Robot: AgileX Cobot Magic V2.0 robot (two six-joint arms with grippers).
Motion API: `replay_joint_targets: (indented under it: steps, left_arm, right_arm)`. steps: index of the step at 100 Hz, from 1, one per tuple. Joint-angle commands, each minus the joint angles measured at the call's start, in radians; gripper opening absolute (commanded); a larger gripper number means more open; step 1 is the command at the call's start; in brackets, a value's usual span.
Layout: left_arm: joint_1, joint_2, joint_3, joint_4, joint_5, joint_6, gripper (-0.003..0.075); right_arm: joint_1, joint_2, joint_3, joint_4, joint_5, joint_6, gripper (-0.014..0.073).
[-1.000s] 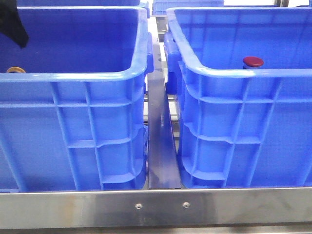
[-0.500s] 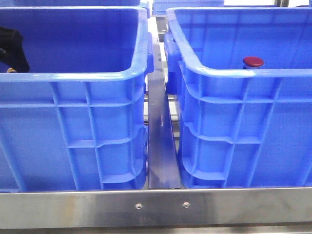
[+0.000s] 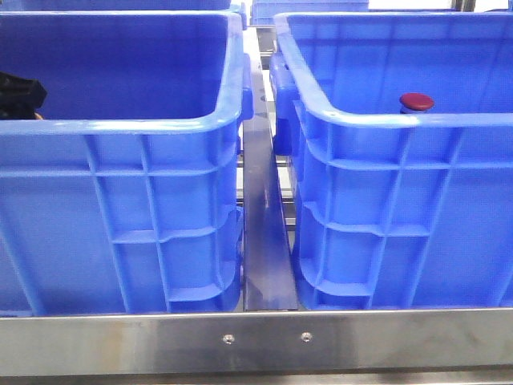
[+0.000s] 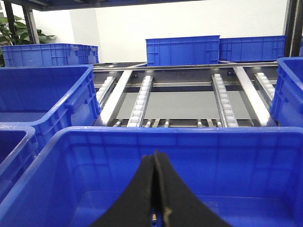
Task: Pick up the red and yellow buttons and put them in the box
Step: 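Lift the yellow button and bring it to the right gripper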
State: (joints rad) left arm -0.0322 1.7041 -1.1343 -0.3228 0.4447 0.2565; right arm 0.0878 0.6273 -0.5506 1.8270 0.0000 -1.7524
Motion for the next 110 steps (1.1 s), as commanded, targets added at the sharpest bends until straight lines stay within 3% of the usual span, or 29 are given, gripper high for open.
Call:
replay_joint_targets:
  steps: [1,14,40,58,79,110]
  left_arm:
    - [0.001,-0.041,-0.031,-0.007,-0.02,-0.01,0.0183]
    - [0.001,-0.069,-0.031,-0.01,0.011,-0.01,-0.0018]
    - [-0.011,-0.248,-0.006,-0.016,0.036,-0.01,-0.0019]
    - [-0.089,-0.407,0.035,-0.024,0.075,-0.01,-0.0019]
    - [-0.274,-0.538,0.063,-0.04,0.071,-0.01,-0.0019]
    - [-0.665,-0.568,0.054,-0.044,-0.042,-0.01,-0.0019]
  right_arm:
    - [-0.003,-0.004,-0.028,0.075,0.03,-0.008,-0.0067]
    - [-0.003,-0.004,-0.028,0.075,0.03,-0.008,-0.0067]
    - [-0.003,-0.004,-0.028,0.075,0.03,-0.008,-0.0067]
    - [-0.003,-0.004,-0.028,0.075,0.03,-0.008,-0.0067]
    - [-0.003,-0.004,-0.028,0.075,0.03,-0.008,-0.0067]
    - [-0.003,-0.004,-0.028,0.076,0.038,-0.008,-0.0067]
